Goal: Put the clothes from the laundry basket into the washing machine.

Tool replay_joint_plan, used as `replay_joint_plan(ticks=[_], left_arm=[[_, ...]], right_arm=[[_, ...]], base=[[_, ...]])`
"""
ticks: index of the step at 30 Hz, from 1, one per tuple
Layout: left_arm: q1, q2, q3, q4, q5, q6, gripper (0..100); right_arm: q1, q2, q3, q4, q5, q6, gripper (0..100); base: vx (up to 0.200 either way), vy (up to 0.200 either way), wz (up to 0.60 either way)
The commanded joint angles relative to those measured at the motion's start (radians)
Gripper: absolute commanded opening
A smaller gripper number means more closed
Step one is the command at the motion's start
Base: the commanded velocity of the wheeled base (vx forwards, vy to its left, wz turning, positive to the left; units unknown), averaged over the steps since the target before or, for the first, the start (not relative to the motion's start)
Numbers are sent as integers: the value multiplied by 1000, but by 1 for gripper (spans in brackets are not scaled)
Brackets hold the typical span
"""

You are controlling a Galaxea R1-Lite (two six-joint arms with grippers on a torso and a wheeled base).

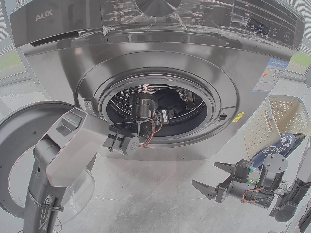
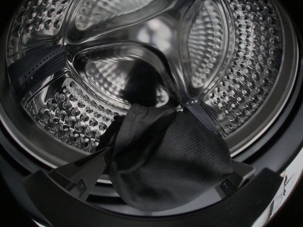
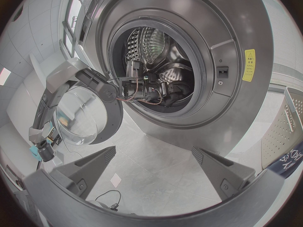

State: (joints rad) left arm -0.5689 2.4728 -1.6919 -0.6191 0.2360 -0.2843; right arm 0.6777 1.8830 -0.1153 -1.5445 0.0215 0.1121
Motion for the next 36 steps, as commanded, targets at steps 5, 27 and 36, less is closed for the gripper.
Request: replay_joint_plan(ticks=[5,27,36], left_arm=[[-60,-152,164,18,-10,4,100],[-45,-80,175,-139,-55,17,100],[-28,31,98,-137,-56,30,100]], right_arm=[[-1,-2,-3,0,0,0,100],[2,1,-6,0,0,0,100],[0,1,-6,0,0,0,100]], base=[[0,0,0],[0,0,0],[0,0,0]])
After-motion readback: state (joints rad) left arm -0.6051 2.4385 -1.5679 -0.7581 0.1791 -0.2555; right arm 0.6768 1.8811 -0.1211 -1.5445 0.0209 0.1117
